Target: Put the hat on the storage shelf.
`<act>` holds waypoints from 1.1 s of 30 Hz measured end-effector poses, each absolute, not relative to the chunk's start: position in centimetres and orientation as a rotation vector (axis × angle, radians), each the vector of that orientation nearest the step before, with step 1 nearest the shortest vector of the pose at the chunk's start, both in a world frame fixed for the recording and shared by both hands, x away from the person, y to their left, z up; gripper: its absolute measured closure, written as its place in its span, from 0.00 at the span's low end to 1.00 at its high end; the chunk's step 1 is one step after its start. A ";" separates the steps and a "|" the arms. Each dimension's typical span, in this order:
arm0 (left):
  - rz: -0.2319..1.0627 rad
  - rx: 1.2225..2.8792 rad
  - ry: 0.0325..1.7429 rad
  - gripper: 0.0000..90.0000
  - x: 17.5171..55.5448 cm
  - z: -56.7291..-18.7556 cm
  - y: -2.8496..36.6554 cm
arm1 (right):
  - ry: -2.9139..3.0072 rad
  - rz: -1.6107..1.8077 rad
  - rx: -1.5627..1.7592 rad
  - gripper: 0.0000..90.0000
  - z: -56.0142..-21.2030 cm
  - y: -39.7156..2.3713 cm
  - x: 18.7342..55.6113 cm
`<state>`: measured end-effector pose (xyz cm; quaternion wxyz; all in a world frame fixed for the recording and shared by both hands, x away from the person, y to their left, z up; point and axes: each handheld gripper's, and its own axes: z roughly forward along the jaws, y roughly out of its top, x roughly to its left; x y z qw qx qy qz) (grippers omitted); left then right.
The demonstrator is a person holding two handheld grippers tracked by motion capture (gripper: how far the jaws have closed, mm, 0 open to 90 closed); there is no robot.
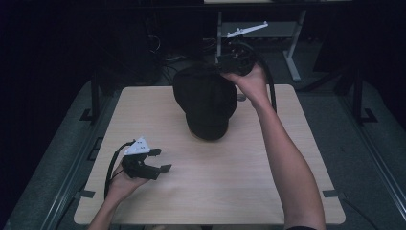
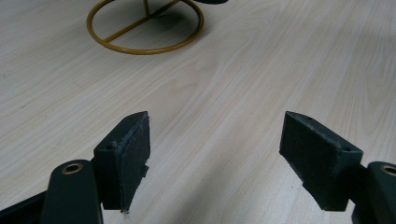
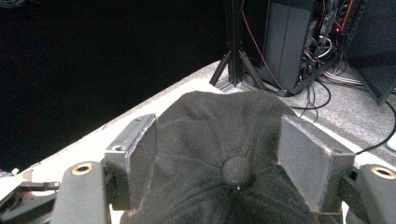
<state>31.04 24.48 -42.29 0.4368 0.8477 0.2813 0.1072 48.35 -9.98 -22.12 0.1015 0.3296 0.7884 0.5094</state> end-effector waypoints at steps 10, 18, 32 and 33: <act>0.269 2.094 0.718 0.26 31.1 -42.3 24.7 | 2.340 1.507 0.992 0.29 -22.6 -11.5 47.4; 0.271 2.101 0.723 0.26 31.2 -42.4 24.7 | 2.323 1.523 0.976 0.28 -22.7 -12.9 46.0; 0.257 2.093 0.735 0.25 31.1 -42.4 25.2 | 2.355 1.550 0.987 0.27 -24.6 -14.8 43.9; 0.268 2.093 0.738 0.25 31.1 -42.4 25.2 | 2.358 1.548 0.994 0.27 -24.7 -15.1 43.8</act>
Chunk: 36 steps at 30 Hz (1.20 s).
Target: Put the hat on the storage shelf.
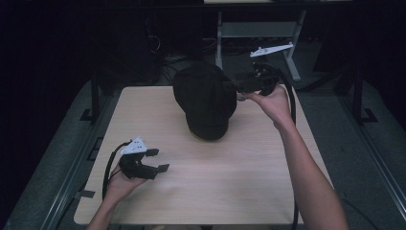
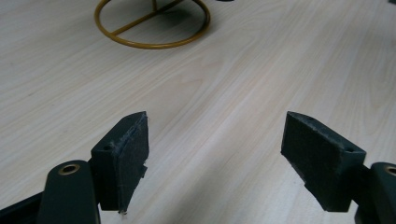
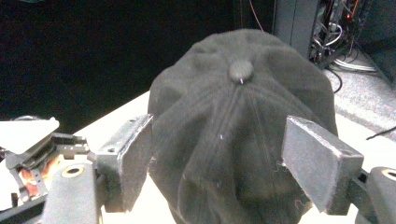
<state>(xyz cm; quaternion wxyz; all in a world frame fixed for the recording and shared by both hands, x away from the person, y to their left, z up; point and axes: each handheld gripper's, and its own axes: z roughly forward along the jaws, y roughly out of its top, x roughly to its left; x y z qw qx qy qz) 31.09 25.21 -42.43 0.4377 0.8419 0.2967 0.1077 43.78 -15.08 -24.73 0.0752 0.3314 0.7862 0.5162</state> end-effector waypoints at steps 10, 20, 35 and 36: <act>0.266 2.086 0.747 0.25 31.1 -42.4 25.4 | 2.345 1.570 1.043 0.26 -26.7 -17.4 42.4; 0.269 2.086 0.750 0.24 31.1 -42.4 25.5 | 2.345 1.548 1.077 0.23 -28.1 -19.1 41.1; 0.264 2.078 0.767 0.24 31.0 -42.4 25.5 | 2.359 1.548 1.115 0.22 -30.6 -20.8 39.4; 0.264 2.078 0.766 0.24 31.0 -42.4 25.5 | 2.359 1.547 1.119 0.22 -30.8 -21.0 39.3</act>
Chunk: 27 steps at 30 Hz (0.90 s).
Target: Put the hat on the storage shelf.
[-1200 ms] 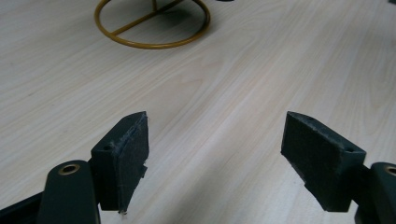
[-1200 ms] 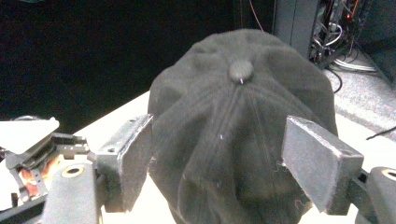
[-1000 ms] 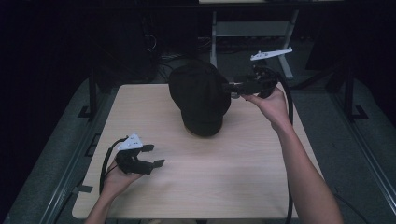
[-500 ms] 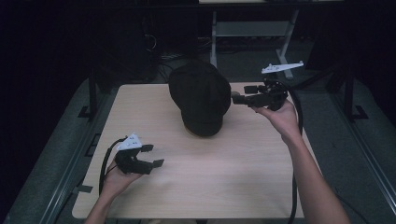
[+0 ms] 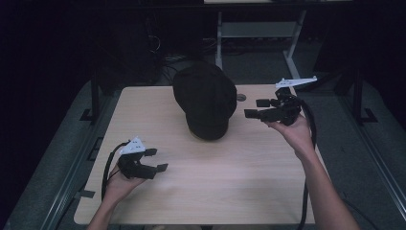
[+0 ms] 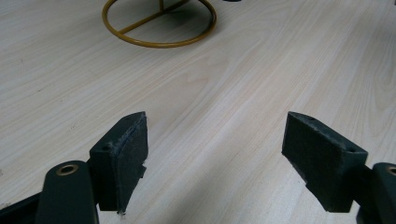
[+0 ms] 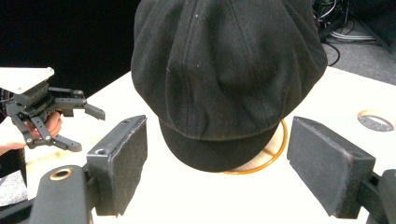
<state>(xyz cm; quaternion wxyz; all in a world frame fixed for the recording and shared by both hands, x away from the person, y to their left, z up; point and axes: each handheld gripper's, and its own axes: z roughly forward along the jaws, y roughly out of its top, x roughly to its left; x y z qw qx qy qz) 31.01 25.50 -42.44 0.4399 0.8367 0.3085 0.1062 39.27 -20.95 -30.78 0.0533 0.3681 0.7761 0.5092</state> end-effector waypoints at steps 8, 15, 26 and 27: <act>0.264 2.076 0.772 0.24 31.0 -42.5 25.6 | 2.353 1.548 1.125 0.21 -31.6 -21.8 38.3; 0.269 2.079 0.769 0.24 31.0 -42.5 25.6 | 2.350 1.560 1.154 0.21 -32.7 -22.5 37.7; 0.264 2.082 0.774 0.24 31.0 -42.6 25.6 | 2.355 1.565 1.180 0.21 -34.4 -23.4 36.9; 0.264 2.082 0.774 0.24 31.0 -42.6 25.6 | 2.355 1.565 1.181 0.21 -34.5 -23.5 36.8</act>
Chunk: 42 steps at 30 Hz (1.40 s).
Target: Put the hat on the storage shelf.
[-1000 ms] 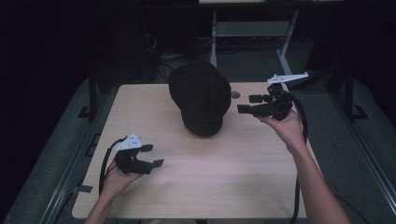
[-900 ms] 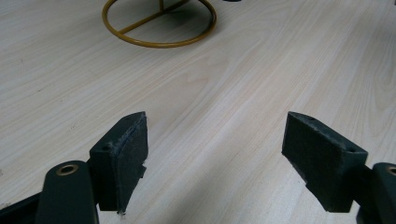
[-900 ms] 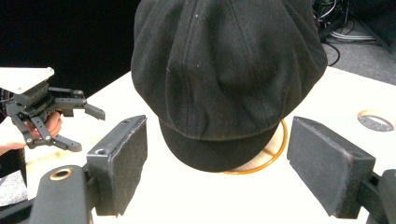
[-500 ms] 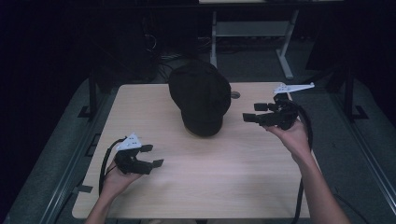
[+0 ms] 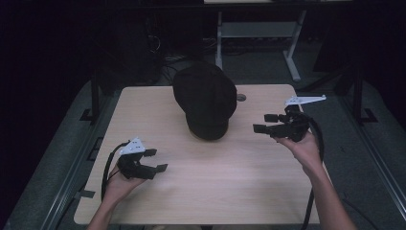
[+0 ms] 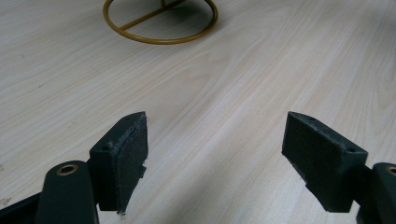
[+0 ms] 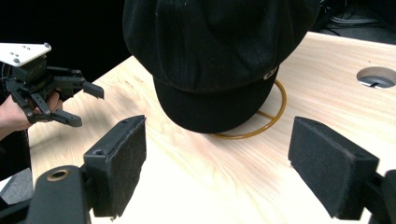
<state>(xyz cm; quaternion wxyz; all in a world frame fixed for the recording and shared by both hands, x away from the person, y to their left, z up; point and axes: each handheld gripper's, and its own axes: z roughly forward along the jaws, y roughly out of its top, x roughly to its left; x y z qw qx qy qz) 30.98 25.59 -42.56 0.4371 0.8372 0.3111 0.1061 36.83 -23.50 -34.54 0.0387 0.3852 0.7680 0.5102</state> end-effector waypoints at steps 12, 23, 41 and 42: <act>0.260 2.065 0.784 0.24 31.0 -42.6 25.8 | 2.359 1.553 1.214 0.21 -35.7 -24.3 36.0; 0.252 2.057 0.793 0.23 31.1 -42.6 26.0 | 2.361 1.553 1.258 0.21 -37.3 -25.2 34.9; 0.255 2.054 0.802 0.22 31.0 -42.6 25.9 | 2.363 1.557 1.322 0.21 -39.7 -27.0 33.2; 0.255 2.054 0.802 0.22 31.0 -42.6 26.0 | 2.358 1.552 1.323 0.21 -39.8 -27.1 33.1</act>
